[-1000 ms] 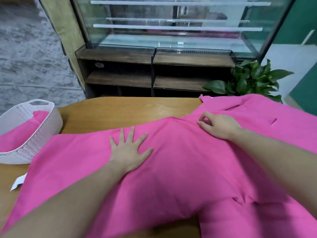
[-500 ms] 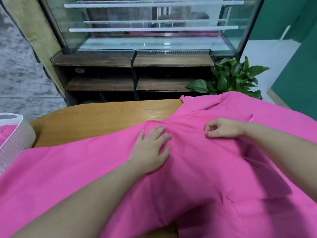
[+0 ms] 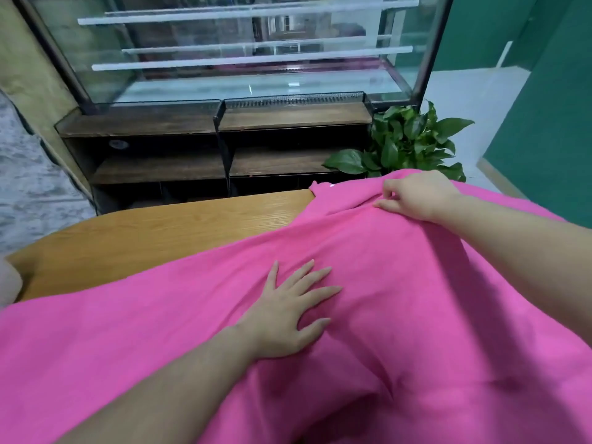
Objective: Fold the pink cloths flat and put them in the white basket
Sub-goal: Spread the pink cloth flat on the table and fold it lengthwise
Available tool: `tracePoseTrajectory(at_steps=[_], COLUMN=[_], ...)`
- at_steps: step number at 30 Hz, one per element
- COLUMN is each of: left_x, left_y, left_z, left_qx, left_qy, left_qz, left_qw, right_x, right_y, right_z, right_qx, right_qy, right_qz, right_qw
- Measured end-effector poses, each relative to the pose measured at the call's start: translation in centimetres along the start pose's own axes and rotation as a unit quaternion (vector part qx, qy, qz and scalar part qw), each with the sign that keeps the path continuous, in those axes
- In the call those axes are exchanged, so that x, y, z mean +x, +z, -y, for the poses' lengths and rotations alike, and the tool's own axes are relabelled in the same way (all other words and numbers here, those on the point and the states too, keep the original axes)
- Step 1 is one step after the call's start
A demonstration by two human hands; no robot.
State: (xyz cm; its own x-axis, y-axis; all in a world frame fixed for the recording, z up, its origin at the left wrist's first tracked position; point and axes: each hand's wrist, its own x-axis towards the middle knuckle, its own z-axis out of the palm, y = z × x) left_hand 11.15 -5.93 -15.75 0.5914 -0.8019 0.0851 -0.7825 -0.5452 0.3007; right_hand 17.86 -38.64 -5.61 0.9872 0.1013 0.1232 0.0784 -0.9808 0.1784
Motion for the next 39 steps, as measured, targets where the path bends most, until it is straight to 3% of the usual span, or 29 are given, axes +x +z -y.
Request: tracePoseTrajectory(at_steps=[5, 9, 15, 19, 22, 26, 29, 31, 35, 39], left_x=[2.5, 7.1, 15.3, 19.3, 21.3, 22.1, 22.3, 22.4, 22.8, 23.9], left_y=[-0.8, -2.0, -3.5, -3.9, -4.3, -3.6, -2.7, -2.5, -2.9, -3.5], left_z=[0.2, 0.0, -1.0, -1.7, -1.8, -1.9, -1.8, -1.8, -3.2, -3.7], left_qx=[-0.045, -0.082, -0.107, -0.156, -0.184, -0.205, -0.206, -0.212, -0.239, -0.226], left_qy=[-0.042, -0.082, -0.173, -0.186, -0.192, -0.204, -0.232, -0.242, -0.236, -0.24], left_qz=[-0.108, -0.186, -0.129, -0.072, -0.099, -0.099, -0.102, -0.098, -0.069, -0.129], left_qw=[0.992, 0.976, 0.971, 0.967, 0.959, 0.952, 0.945, 0.942, 0.939, 0.935], right_x=[1.0, 1.1, 1.3, 1.2, 0.3, -2.6, -4.5, -5.5, -6.9, -7.6], right_y=[1.0, 1.9, 2.7, 2.5, 2.1, 2.7, 3.2, 3.2, 3.1, 1.8], right_z=[0.5, 0.3, -0.6, -1.2, -1.9, -3.1, -4.2, -4.2, -4.3, -3.4], right_qx=[-0.012, 0.058, 0.084, 0.211, 0.427, 0.652, 0.689, 0.692, 0.605, 0.607], right_qy=[0.011, 0.031, -0.022, 0.07, 0.162, 0.267, 0.254, 0.236, 0.241, 0.273], right_qz=[0.022, 0.011, -0.103, -0.063, -0.058, 0.066, 0.143, 0.185, 0.145, 0.08], right_qw=[1.0, 0.998, 0.991, 0.973, 0.888, 0.706, 0.664, 0.657, 0.745, 0.742])
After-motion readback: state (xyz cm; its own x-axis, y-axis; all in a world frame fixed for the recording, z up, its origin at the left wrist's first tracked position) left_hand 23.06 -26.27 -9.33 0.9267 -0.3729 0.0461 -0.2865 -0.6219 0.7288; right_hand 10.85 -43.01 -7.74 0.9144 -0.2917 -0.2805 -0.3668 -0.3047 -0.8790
